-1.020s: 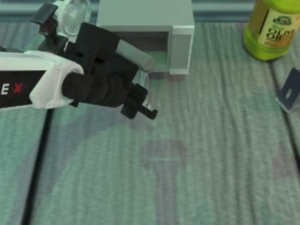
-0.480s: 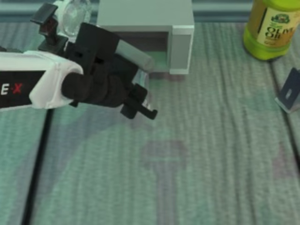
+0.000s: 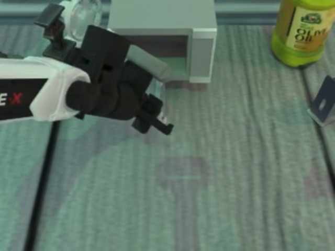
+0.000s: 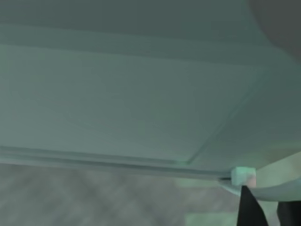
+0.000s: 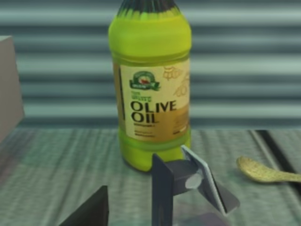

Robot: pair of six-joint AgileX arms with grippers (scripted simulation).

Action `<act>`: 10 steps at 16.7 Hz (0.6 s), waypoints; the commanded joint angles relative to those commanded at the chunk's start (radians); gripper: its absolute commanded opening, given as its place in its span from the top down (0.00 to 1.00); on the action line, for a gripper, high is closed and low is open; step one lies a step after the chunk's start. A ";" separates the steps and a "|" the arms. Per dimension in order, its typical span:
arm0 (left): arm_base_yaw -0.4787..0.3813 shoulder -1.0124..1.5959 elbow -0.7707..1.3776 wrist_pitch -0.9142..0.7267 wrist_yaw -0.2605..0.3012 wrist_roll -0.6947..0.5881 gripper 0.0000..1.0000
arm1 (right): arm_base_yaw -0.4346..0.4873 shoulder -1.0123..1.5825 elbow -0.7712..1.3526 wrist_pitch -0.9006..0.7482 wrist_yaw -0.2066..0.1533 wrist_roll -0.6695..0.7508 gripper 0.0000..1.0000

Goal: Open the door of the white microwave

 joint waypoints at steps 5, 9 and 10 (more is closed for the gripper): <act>0.015 -0.006 -0.008 -0.005 0.017 0.029 1.00 | 0.000 0.000 0.000 0.000 0.000 0.000 0.00; 0.015 -0.006 -0.008 -0.005 0.017 0.029 1.00 | 0.000 0.000 0.000 0.000 0.000 0.000 0.00; 0.015 -0.006 -0.008 -0.005 0.017 0.029 1.00 | 0.000 0.000 0.000 0.000 0.000 0.000 0.00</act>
